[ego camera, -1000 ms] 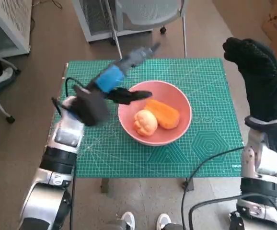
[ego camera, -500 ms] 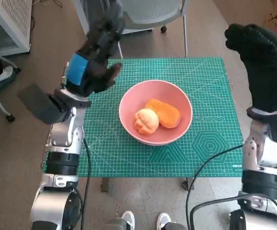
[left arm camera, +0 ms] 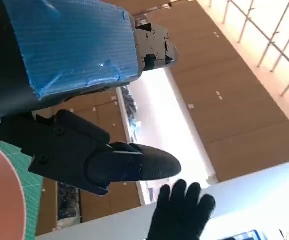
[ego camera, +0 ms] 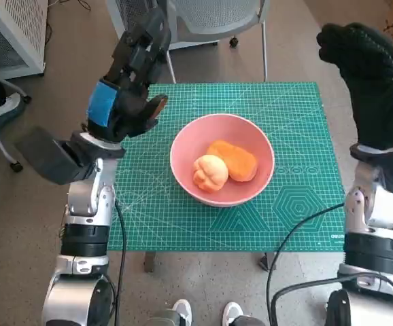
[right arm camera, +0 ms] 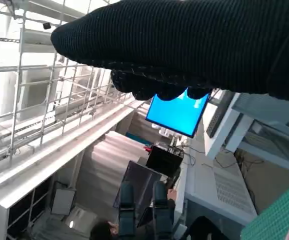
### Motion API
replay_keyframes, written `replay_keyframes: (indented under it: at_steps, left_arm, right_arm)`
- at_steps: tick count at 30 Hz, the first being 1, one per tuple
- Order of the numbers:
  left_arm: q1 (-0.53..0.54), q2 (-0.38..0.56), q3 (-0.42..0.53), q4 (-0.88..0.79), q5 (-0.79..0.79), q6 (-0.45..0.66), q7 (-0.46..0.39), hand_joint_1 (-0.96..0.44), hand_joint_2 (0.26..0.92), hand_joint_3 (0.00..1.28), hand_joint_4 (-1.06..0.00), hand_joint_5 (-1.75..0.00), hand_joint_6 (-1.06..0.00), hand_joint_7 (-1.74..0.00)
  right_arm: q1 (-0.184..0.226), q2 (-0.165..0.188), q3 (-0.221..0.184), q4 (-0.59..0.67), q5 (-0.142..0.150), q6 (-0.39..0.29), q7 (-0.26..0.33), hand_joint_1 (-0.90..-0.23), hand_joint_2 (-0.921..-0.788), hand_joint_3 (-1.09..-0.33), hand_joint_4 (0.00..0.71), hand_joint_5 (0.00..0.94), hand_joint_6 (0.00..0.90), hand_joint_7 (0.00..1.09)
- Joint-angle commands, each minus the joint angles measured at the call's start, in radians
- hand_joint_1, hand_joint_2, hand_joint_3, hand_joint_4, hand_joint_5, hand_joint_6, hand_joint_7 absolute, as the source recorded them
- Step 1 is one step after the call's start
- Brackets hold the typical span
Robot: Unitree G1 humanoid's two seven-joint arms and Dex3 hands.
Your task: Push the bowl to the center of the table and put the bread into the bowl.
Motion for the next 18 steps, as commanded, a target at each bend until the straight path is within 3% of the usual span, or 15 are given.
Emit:
replay_keyframes:
  at_steps: [1, 18]
  left_arm:
    - [0.021, -0.013, 0.011, -0.033, -0.008, -0.014, 0.016, -0.66, 0.921, 0.28, -0.02, -0.01, 0.0, -0.36]
    - [0.028, -0.027, 0.008, -0.026, 0.015, -0.059, 0.055, -0.66, 0.921, 0.3, -0.01, 0.0, 0.0, -0.33]
  right_arm:
    - [-0.006, 0.004, 0.006, 0.021, -0.007, 0.011, 0.001, -0.663, -0.921, -0.662, 0.292, 0.002, 0.42, 0.01]
    - [-0.043, 0.008, 0.004, 0.077, -0.008, 0.009, -0.002, -0.681, -0.921, -0.648, 0.292, 0.001, 0.404, 0.0]
